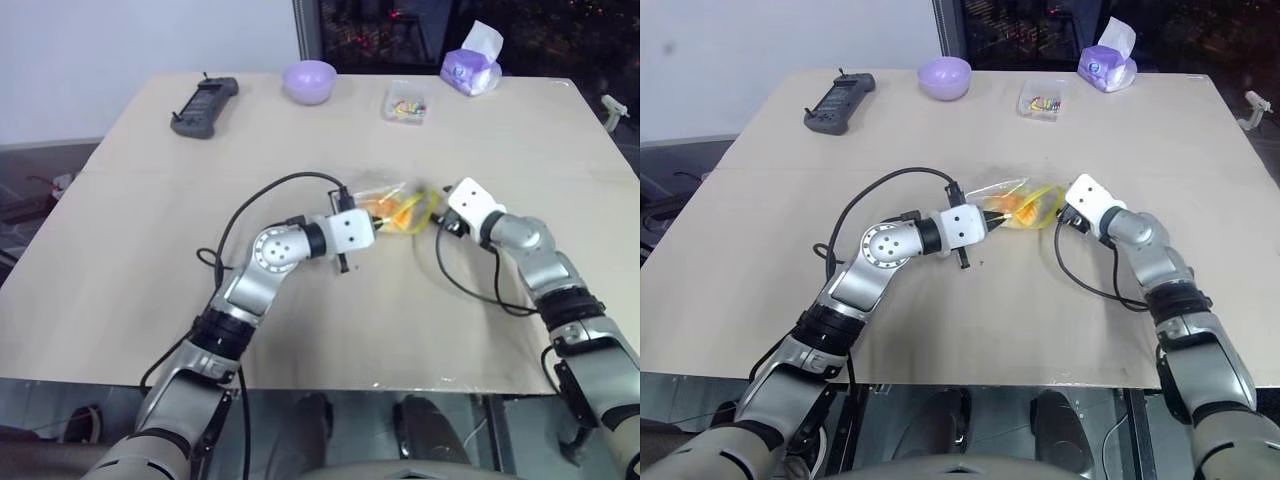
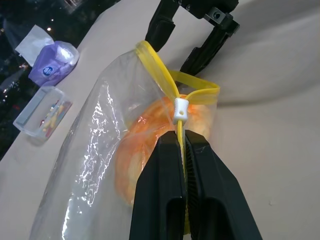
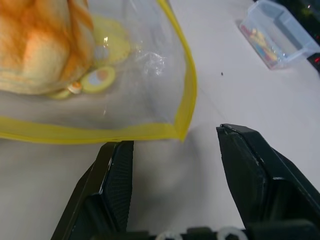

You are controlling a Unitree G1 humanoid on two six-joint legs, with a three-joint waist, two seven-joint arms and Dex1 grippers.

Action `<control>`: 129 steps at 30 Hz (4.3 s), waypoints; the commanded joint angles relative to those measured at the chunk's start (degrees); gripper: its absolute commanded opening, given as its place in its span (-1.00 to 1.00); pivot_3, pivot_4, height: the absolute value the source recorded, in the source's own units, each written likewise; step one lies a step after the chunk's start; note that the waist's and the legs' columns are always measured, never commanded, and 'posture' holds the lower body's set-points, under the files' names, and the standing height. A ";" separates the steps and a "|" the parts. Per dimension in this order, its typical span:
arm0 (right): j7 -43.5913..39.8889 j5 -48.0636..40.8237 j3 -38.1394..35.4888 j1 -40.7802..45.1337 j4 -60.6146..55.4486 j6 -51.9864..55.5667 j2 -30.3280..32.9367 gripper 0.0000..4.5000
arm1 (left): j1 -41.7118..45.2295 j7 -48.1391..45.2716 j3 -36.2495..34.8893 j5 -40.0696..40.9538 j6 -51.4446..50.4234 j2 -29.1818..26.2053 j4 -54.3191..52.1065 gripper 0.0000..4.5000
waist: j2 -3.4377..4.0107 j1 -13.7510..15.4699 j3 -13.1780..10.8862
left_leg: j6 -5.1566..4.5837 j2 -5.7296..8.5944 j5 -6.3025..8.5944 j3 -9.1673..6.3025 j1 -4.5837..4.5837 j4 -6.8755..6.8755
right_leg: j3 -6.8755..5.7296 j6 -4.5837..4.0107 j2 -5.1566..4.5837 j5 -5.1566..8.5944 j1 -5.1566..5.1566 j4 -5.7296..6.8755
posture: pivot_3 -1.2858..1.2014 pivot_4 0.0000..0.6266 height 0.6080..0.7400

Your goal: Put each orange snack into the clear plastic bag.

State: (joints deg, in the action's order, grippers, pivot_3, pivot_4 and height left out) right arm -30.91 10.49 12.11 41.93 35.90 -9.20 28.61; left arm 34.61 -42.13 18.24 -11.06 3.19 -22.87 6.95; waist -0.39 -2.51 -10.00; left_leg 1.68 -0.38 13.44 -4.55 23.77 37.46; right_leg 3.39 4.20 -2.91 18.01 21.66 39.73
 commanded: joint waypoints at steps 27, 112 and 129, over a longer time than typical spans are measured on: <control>5.24 9.21 2.60 13.04 24.34 -23.97 -0.18 -0.71 | -0.39 0.92 -1.06 0.53 -0.42 -0.06 -3.52 -1.00 | 0.00 -0.18 0.00 | 0.02 0.00 -0.01 0.03 -0.02 -0.01 | 0.04 0.00 0.00 0.00 0.00 0.01 | 0.03 -0.52 1.00; -24.36 -13.35 -4.01 4.85 -41.36 27.77 12.18 0.22 | 10.96 5.57 -5.69 3.37 9.21 0.21 7.95 -1.00 | -0.01 -0.39 -0.07 | -0.01 0.01 0.00 0.06 0.01 0.01 | 0.06 0.00 -0.03 0.00 0.05 0.03 | 0.03 -0.52 1.00; -25.09 -10.05 1.82 7.77 -36.84 21.84 5.31 0.22 | 9.23 2.00 -3.44 1.39 10.15 -0.56 3.32 -1.00 | -0.02 0.02 -0.07 | 0.00 0.05 0.00 -0.09 0.08 0.06 | -0.09 0.00 -0.05 0.00 0.03 0.01 | 0.03 -0.52 1.00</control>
State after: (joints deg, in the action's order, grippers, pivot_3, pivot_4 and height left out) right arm -56.46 0.07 13.99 48.25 -0.41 14.30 34.00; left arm 43.64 -39.91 14.83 -9.92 12.97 -23.35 12.75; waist -0.41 -2.48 -10.07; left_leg 1.67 -0.33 13.44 -4.63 23.85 37.52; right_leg 3.30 4.20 -2.96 18.01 21.69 39.75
